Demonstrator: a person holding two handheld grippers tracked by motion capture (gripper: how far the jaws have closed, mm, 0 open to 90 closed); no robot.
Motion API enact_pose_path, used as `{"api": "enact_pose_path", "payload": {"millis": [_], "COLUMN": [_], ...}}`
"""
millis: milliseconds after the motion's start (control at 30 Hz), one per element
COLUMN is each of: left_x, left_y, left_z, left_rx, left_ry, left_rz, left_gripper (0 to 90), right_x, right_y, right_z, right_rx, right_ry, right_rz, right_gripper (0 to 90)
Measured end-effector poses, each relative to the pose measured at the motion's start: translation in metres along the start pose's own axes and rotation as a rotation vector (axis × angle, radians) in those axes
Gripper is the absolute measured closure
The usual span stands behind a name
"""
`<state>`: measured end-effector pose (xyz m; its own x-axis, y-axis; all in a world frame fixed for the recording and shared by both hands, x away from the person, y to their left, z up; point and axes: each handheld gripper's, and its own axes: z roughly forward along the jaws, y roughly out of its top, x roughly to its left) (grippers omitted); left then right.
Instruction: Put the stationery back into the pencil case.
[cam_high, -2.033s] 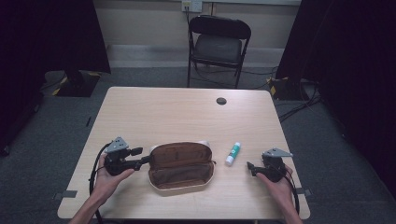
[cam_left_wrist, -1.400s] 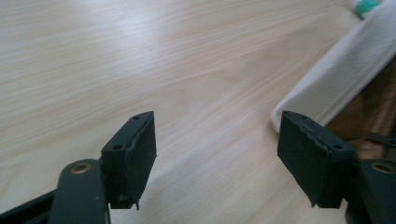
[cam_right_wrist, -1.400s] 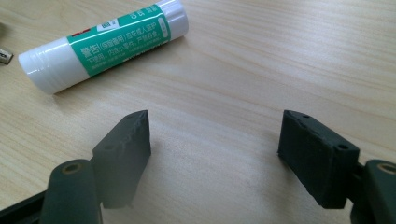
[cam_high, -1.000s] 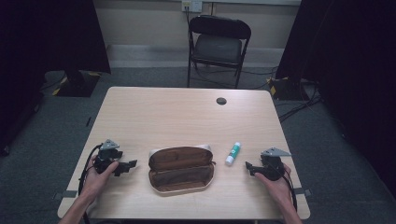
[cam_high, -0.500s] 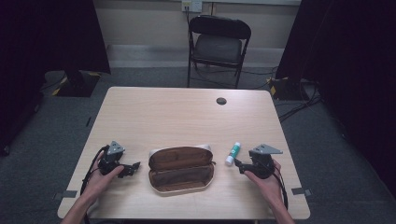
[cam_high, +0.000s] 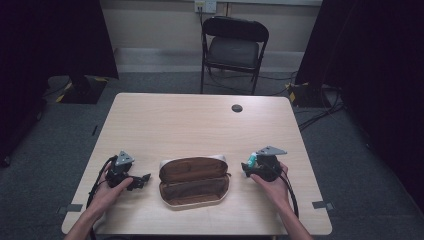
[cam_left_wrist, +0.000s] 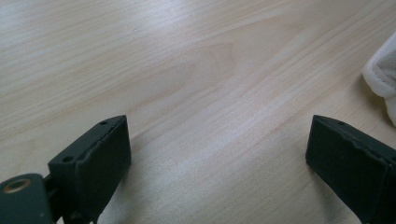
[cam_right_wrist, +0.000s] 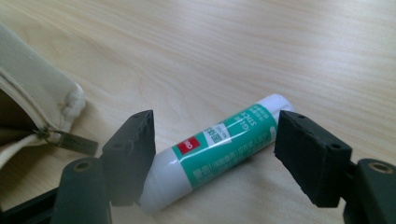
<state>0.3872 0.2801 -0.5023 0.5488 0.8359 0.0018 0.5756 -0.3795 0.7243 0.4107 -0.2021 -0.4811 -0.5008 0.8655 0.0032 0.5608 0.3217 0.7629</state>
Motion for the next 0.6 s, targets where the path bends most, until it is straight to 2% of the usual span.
{"api": "enact_pose_path", "payload": {"millis": [233, 400, 467, 600], "left_x": [-0.0003, -0.0006, -0.0011, -0.0010], "left_y": [0.0000, 0.0001, 0.0000, -0.0001], "left_z": [-0.0001, 0.0002, 0.0004, -0.0003], "left_rx": [0.000, 0.001, -0.003, 0.006], "left_ry": [0.004, 0.003, 0.002, 0.004], "left_rz": [0.001, 0.000, -0.004, 0.007], "left_gripper": [6.3, 6.0, 5.5, 5.5], "right_x": [-0.0020, -0.0055, -0.0064, -0.0077], "right_y": [-0.0048, -0.0067, -0.0084, -0.0102], "right_z": [0.0004, 0.0003, -0.0002, -0.0003], "right_rx": [0.030, 0.054, 0.072, 0.082], "right_ry": [-0.003, 0.005, 0.001, 0.001], "right_rz": [0.006, 0.010, 0.012, 0.012], "right_gripper": [30.1, 35.9, 41.1, 43.9]}}
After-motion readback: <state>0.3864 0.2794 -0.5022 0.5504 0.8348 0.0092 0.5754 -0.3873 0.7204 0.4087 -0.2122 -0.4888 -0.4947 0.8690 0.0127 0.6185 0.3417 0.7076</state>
